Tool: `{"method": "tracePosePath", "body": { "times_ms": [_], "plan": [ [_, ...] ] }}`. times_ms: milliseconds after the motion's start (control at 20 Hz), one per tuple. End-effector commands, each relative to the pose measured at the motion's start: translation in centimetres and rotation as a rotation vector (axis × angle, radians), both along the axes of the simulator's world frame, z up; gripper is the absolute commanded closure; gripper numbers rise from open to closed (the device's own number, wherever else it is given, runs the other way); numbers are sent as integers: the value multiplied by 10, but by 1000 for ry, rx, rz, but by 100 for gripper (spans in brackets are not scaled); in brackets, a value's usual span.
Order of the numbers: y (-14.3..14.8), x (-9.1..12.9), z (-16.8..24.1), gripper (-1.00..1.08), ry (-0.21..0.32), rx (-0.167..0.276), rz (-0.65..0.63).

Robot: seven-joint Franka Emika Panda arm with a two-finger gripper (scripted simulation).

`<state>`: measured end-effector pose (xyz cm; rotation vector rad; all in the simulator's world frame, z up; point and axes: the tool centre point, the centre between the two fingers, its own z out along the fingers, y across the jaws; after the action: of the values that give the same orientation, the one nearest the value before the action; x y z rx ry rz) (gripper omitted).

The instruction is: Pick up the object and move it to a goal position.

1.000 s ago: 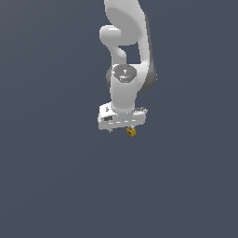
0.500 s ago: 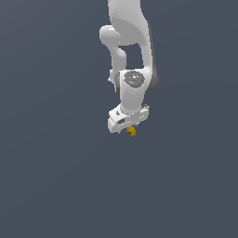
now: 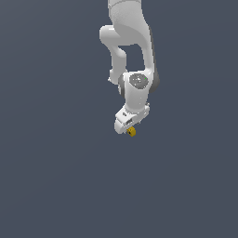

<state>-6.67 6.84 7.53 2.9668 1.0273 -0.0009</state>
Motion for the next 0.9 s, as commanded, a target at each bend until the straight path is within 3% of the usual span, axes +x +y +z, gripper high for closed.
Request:
{"method": "tracePosePath", "body": {
  "times_ms": [0, 400, 850],
  "plan": [
    [3, -3, -2, -92, 0, 2, 24],
    [3, -4, -8, -92, 1, 2, 28],
    [3, -5, -46, -92, 0, 2, 33]
  ]
}}
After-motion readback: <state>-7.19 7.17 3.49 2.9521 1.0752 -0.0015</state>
